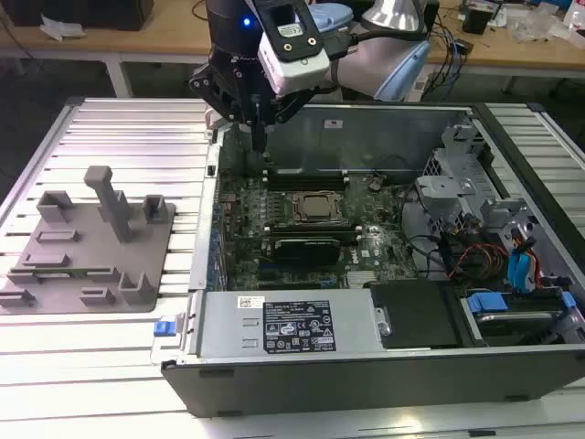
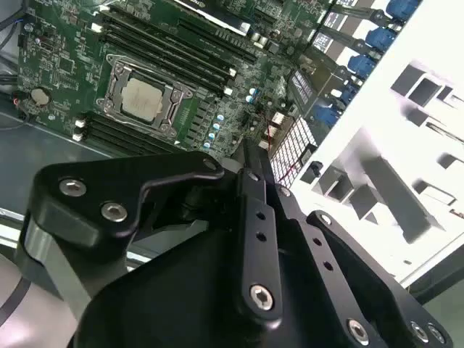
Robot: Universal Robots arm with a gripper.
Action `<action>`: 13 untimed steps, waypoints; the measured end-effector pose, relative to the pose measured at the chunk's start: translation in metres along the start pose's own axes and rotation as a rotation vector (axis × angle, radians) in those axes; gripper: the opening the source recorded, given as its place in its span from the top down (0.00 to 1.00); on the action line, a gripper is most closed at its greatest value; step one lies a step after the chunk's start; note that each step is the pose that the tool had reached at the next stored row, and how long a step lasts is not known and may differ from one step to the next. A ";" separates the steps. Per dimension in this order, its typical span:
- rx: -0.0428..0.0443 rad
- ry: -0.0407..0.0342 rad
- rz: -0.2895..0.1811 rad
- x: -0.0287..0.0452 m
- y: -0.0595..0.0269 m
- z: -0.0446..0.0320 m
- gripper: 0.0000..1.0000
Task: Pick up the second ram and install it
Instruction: 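Reach for the second ram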
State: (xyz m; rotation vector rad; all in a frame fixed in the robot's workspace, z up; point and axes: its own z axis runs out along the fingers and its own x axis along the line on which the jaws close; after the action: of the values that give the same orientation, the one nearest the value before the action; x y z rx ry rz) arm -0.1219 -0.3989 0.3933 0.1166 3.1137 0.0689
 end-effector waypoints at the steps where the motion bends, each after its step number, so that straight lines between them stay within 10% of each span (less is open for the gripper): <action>1: 0.0001 0.0000 0.000 0.0000 0.0000 0.0000 0.92; 13: 0.0000 0.0000 0.000 0.0137 -0.0010 -0.0003 0.92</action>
State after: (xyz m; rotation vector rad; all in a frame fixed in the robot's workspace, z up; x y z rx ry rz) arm -0.1356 -0.3988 0.3932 0.1166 3.1137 0.0689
